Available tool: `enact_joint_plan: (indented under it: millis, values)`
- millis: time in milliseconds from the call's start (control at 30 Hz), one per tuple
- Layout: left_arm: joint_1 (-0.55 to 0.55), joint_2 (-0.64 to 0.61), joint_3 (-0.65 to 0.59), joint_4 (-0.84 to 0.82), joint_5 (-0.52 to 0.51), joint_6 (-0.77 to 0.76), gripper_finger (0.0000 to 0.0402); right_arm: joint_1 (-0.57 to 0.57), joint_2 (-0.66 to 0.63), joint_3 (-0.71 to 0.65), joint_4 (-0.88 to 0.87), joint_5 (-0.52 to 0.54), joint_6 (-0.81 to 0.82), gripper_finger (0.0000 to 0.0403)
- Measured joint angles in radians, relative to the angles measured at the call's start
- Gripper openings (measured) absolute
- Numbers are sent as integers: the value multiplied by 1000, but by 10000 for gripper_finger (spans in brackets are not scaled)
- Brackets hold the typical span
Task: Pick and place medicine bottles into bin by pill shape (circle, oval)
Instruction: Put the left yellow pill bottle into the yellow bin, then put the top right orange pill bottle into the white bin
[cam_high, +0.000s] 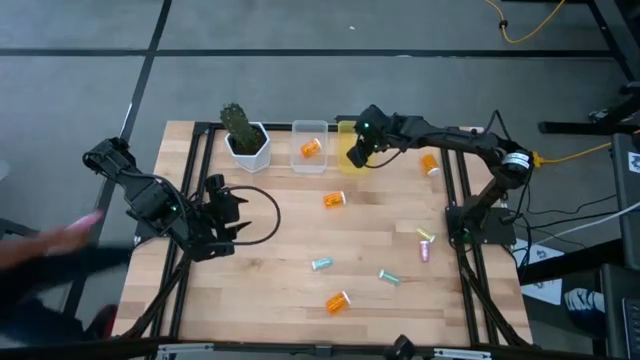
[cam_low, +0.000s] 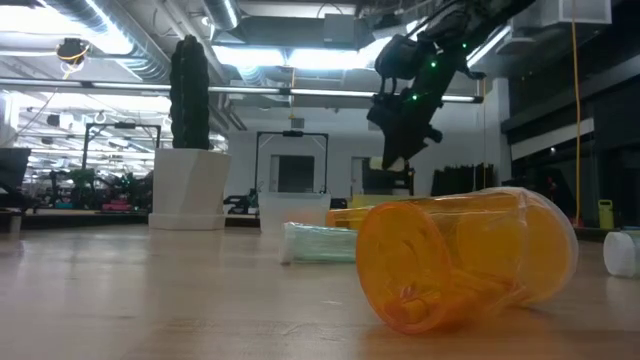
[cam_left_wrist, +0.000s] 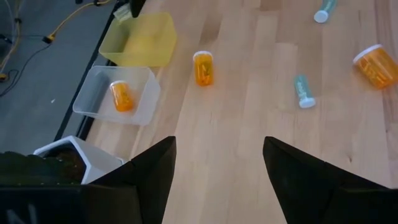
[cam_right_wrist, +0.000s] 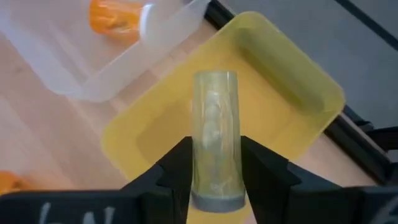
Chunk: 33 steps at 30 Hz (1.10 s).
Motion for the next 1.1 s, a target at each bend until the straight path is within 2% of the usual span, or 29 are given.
enact_joint_plan:
  millis: [133, 267, 467, 633, 800, 967, 1100]
  values:
    - [0, 0, 0, 0, 0, 4, 236, -15, 0, 3, -5, 1, -19, 165]
    - [0, 0, 0, 0, 0, 4, 236, -34, 0, 69, -81, 0, -19, 194]
    - [0, 0, 0, 0, 1, 3, 236, -56, 0, 254, -472, 2, -117, 208]
    - [0, 0, 0, 0, 1, 3, 236, -98, -12, 335, -801, 0, -100, 208]
    - [0, 0, 0, 0, 1, 2, 236, -176, -87, 257, -828, 2, -61, 209]
    - [0, 0, 0, 0, 2, 0, 236, -246, -179, 78, -756, -1, 20, 209]
    - [0, 0, 0, 0, 1, 0, 236, -233, -237, -61, -753, -96, 88, 209]
